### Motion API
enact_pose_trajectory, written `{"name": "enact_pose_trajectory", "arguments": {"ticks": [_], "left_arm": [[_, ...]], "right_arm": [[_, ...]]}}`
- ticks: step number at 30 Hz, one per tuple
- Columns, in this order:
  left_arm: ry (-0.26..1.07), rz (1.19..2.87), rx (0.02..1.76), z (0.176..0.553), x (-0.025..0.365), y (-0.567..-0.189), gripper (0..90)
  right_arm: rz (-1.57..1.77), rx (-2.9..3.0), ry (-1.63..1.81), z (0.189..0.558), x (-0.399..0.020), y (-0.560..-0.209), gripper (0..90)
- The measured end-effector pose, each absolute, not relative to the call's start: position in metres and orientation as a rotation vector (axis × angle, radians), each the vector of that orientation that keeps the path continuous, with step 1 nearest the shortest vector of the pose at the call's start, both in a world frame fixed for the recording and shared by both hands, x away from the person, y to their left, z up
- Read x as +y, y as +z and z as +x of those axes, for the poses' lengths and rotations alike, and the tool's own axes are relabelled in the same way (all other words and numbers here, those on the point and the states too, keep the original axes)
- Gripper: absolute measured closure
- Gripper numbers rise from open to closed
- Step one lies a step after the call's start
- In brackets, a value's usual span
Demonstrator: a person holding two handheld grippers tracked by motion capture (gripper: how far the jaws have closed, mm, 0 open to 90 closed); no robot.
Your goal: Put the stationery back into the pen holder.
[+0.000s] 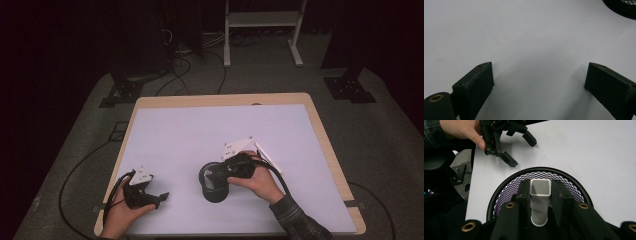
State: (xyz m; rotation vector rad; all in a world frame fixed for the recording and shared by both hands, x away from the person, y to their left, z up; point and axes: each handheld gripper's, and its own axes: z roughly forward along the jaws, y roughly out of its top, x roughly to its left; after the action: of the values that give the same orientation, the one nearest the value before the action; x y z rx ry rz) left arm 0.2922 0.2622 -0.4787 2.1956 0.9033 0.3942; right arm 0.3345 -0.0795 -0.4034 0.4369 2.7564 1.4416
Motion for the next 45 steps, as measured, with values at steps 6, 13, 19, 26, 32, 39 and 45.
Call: {"name": "enact_pose_trajectory", "arguments": {"ticks": [6, 13, 19, 26, 32, 39, 45], "left_arm": [[0.394, 2.199, 0.901, 0.292, 0.262, -0.479, 7.6], [0.394, 2.197, 0.901, 0.292, 0.262, -0.479, 7.6], [0.394, 2.199, 0.901, 0.292, 0.262, -0.479, 7.6], [0.394, 2.199, 0.901, 0.292, 0.262, -0.479, 7.6], [0.395, 2.197, 0.901, 0.292, 0.262, -0.479, 7.6], [0.393, 2.199, 0.902, 0.292, 0.262, -0.479, 7.6], [0.393, 2.198, 0.902, 0.292, 0.262, -0.479, 7.6]], "right_arm": [[0.422, 2.740, 1.467, 0.330, -0.081, -0.398, 68.5], [0.425, 2.719, 1.473, 0.328, -0.087, -0.391, 68.2], [0.447, 2.692, 1.472, 0.328, -0.096, -0.385, 67.3], [0.481, 2.659, 1.463, 0.330, -0.108, -0.380, 66.6], [0.509, 2.635, 1.465, 0.332, -0.119, -0.377, 66.2], [0.550, 2.607, 1.463, 0.334, -0.131, -0.376, 66.2], [0.580, 2.587, 1.465, 0.336, -0.140, -0.375, 66.2]]}}
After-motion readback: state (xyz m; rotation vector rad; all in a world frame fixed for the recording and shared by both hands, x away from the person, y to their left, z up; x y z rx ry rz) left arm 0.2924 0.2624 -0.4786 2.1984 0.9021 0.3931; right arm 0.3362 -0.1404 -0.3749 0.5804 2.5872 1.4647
